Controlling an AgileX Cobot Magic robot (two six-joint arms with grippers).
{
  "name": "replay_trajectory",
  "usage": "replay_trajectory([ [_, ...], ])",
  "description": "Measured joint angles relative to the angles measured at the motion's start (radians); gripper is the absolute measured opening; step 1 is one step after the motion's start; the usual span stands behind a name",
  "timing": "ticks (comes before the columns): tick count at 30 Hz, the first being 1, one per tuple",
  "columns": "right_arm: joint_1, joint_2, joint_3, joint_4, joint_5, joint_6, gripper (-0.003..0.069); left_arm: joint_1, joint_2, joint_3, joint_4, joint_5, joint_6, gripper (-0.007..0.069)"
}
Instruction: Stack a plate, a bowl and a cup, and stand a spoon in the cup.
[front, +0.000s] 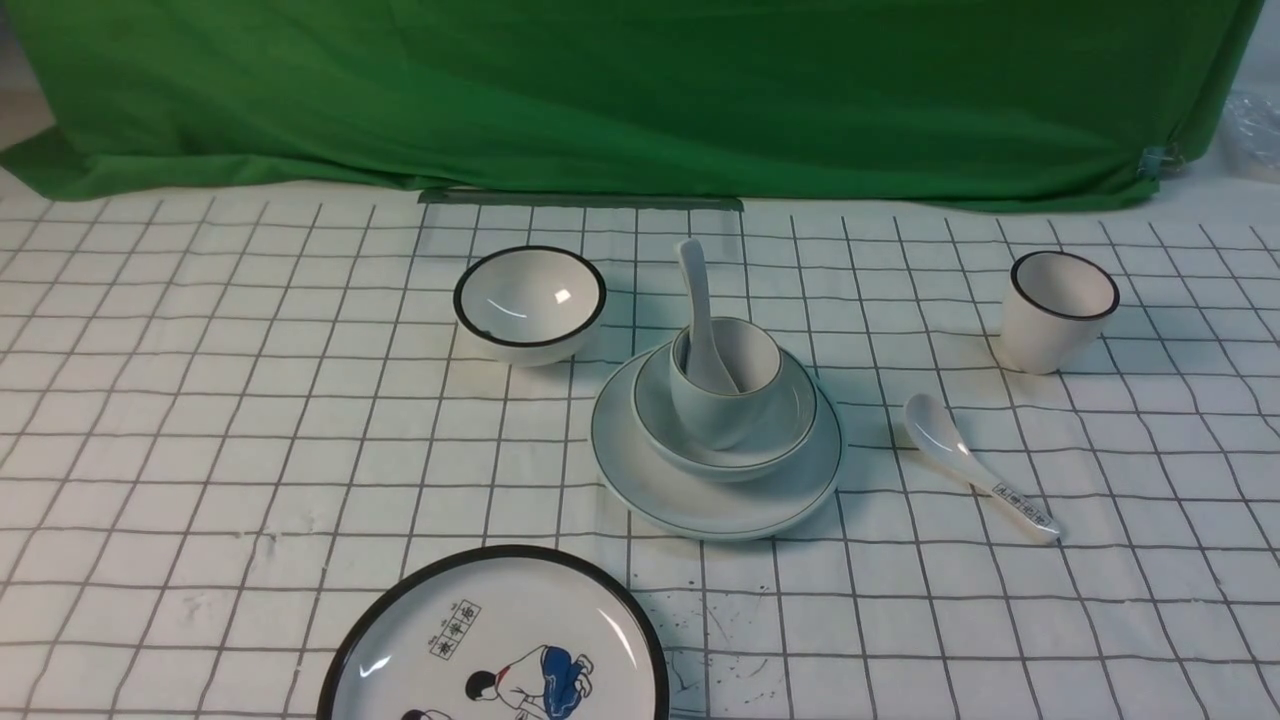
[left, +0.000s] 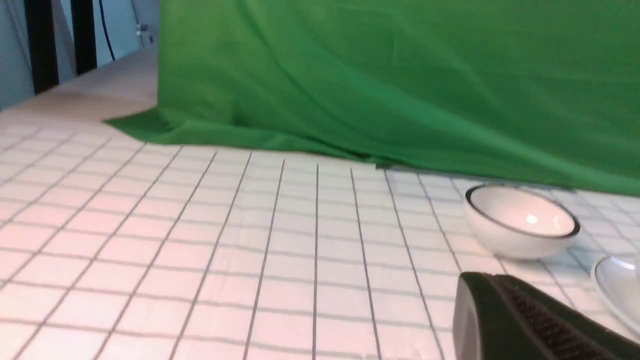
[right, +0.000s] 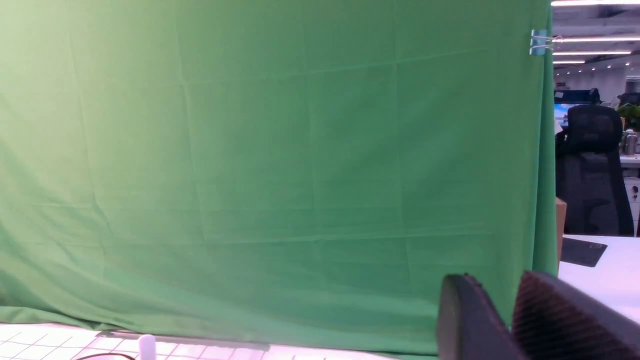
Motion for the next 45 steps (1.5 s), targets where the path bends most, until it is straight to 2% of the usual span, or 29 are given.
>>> replay_trajectory([
  [5,0.0,0.0,0.0,0.0,0.0,0.0,0.0188,-0.022,0.0,0.014,0.003,0.044,0.018,0.0002],
  [28,0.0,0.0,0.0,0.0,0.0,-0.002,0.0234,-0.022,0.0,0.014,0.003,0.044,0.019,0.0002],
  [31,-0.005,-0.007,0.0,0.0,0.026,-0.077,0.0234,-0.022,0.0,0.014,0.005,0.044,0.018,0.0002],
  [34,-0.058,-0.033,0.0,0.0,0.171,-0.208,0.0236,-0.022,0.0,0.014,0.008,0.044,0.018,0.0002],
  [35,-0.058,-0.033,0.0,0.0,0.171,-0.217,0.0236,-0.022,0.0,0.014,0.008,0.044,0.018,0.0002],
  [37,-0.127,-0.039,0.012,0.0,0.301,-0.291,0.0235,-0.022,0.0,0.014,0.012,0.044,0.018,0.0002],
  [40,-0.183,-0.041,0.076,0.0,0.335,-0.304,0.0237,-0.022,0.0,0.014,0.013,0.044,0.018,0.0002],
  [45,-0.2,-0.066,0.286,0.0,0.247,-0.291,0.0237,-0.022,0.0,0.014,0.013,0.044,0.018,0.0002],
])
